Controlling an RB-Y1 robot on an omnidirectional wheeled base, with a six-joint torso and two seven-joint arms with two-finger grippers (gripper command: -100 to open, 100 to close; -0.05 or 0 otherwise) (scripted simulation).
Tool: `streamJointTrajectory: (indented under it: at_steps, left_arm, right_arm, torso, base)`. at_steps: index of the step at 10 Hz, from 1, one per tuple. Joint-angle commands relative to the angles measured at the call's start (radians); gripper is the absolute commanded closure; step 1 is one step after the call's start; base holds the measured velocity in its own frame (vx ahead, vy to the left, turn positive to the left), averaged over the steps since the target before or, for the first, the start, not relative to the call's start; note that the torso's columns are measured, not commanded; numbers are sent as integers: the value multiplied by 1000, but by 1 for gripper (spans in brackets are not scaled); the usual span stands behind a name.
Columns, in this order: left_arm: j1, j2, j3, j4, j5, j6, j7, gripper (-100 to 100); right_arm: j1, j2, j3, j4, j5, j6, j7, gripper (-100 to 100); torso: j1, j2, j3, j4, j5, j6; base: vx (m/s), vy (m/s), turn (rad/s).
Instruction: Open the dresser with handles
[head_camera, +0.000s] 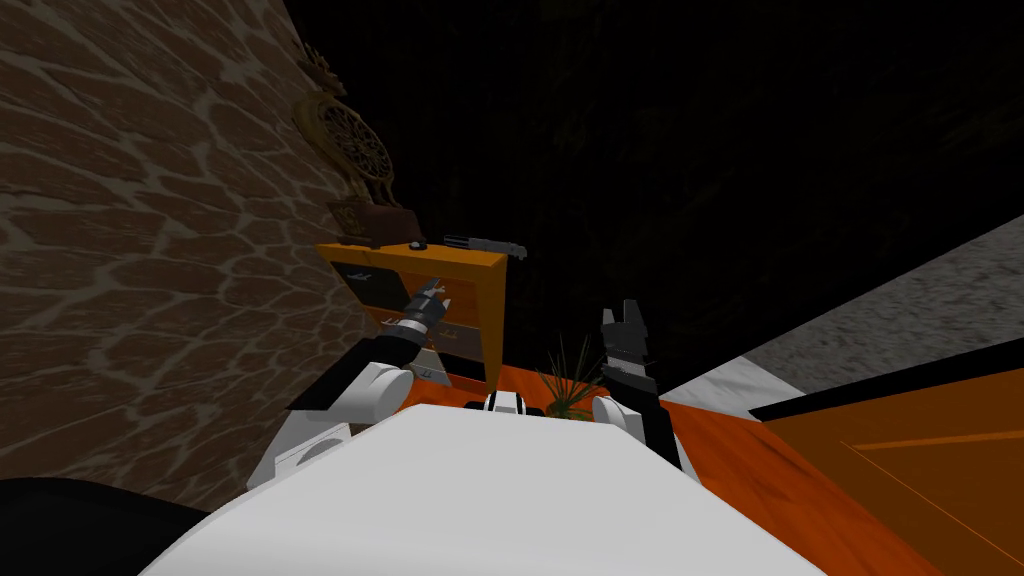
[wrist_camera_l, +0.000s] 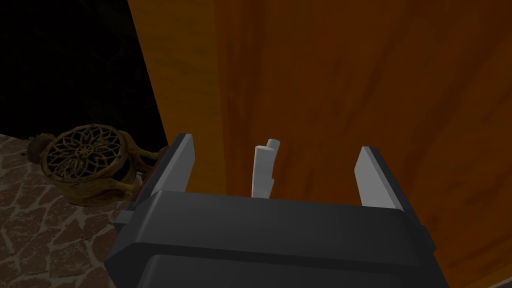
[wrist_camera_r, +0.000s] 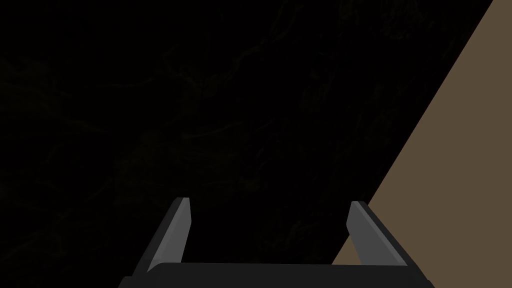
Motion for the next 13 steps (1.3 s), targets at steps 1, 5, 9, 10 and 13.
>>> streamJointTrajectory:
  at_steps: [1,5,9,10,13]
  left_arm:
    - [17,-3,-10,10,-4,-24,-3,100]
    - [-11,5,0,-2,1,7,1,100]
    - [-26,12,4,-5,7,33,5,100]
    - [-27,14,2,-5,9,34,6,100]
    - [-64,21,11,-5,13,66,10,-100]
  right_arm:
    - [0,0,0,0,0,0,0,0]
    - [-1,0,0,0,0,0,0,0]
    - [0,0,0,0,0,0,0,0]
    - [-1,0,0,0,0,0,0,0]
    - [-1,0,0,0,0,0,0,0]
  torso:
    - [1,1,0,0,0,2]
    - [4,3,2,-1,3,-1]
    - [2,-3,-2,0,1,0]
    - [2,-1,-1,-1,1,0]
    - [4,2,2,0,2,-1]
  base:
    - [-44,10,-26]
    - [-108,14,18]
    - [-153,5,28]
    - [-210,39,38]
    - [-160,23,30]
